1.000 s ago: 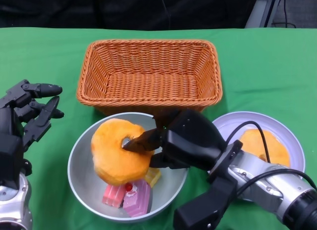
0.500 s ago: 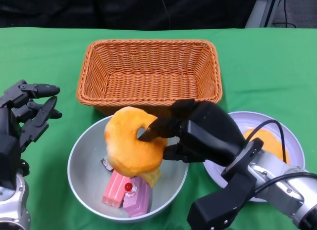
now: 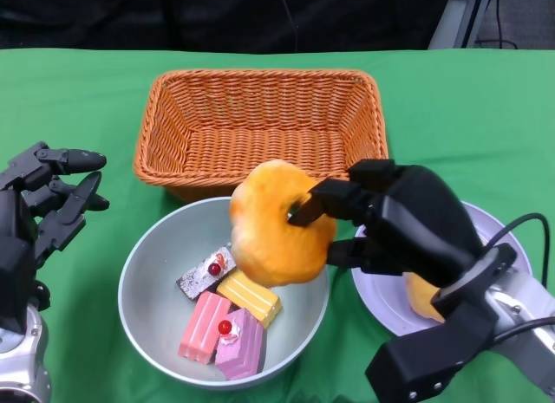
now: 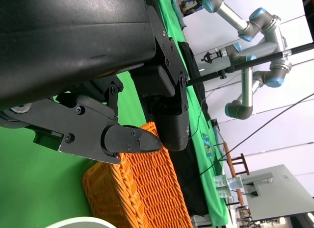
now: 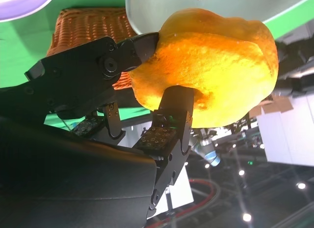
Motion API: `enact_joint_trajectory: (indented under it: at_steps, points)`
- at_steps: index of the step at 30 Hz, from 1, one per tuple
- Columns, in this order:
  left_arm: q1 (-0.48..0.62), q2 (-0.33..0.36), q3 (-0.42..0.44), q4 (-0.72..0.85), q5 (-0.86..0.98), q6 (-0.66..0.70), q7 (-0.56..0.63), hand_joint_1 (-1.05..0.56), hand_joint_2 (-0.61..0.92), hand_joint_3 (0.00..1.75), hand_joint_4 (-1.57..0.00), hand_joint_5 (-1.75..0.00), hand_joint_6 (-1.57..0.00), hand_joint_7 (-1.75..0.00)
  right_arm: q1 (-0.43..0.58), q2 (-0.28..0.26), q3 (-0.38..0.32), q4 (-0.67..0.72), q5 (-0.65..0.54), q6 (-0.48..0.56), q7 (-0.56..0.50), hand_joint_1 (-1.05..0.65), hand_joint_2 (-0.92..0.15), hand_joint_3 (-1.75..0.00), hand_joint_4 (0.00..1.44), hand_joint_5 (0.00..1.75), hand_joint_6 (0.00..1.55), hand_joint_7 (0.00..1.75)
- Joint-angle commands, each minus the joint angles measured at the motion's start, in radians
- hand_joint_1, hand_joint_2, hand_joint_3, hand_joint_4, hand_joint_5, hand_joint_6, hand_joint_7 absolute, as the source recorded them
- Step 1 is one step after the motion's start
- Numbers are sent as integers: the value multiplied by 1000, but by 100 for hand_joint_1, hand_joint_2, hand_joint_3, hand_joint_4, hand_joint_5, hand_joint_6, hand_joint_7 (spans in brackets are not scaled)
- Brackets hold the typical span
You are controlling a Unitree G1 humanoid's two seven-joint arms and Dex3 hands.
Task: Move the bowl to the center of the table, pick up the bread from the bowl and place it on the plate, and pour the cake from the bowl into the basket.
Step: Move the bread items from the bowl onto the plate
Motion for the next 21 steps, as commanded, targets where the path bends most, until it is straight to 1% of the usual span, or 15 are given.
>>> enact_joint_trajectory:
  at_steps: [1, 2, 5, 10, 12, 13, 17, 21]
  points:
    - [-13, 23, 5, 8, -5, 2, -1, -20, 92, 25, -89, -115, -90, -76, 28, -27, -41, -44, 38, 10, 31, -14, -86, -1, 77, 139, 84, 90]
    - [-12, 23, 5, 8, -5, 2, -1, -20, 92, 25, -89, -115, -90, -76, 35, -32, -51, -53, 42, 11, 32, -14, -85, 0, 78, 135, 87, 84]
    - [-11, 23, 4, 9, -3, 0, 1, -20, 92, 26, -88, -114, -91, -75, 53, -40, -76, -69, 49, 7, 30, -16, -85, 0, 80, 132, 91, 79]
    - [-9, 26, 3, 10, -5, 1, -14, -19, 92, 27, -88, -114, -90, -75, 73, -54, -109, -79, 37, 5, 7, -15, -85, 0, 83, 132, 94, 77]
    - [-9, 25, 4, 11, -7, -3, -15, -18, 92, 27, -88, -114, -90, -75, 84, -70, -128, -80, 43, 2, 6, -12, -85, 0, 82, 134, 94, 77]
    - [-9, 25, 5, 12, -8, -3, -17, -20, 92, 27, -88, -115, -90, -75, 92, -76, -141, -82, 46, 6, 4, -12, -85, -1, 82, 135, 94, 77]
    - [-9, 24, 7, 11, -19, 2, -38, -20, 92, 26, -88, -116, -91, -75, 133, -83, -184, -111, 47, 57, 18, -14, -85, 0, 84, 130, 95, 75]
    - [-9, 25, 6, 10, -21, 10, -43, -18, 92, 27, -87, -116, -90, -75, 177, -98, -222, -131, 70, 82, 37, -12, -84, 0, 83, 129, 96, 73]
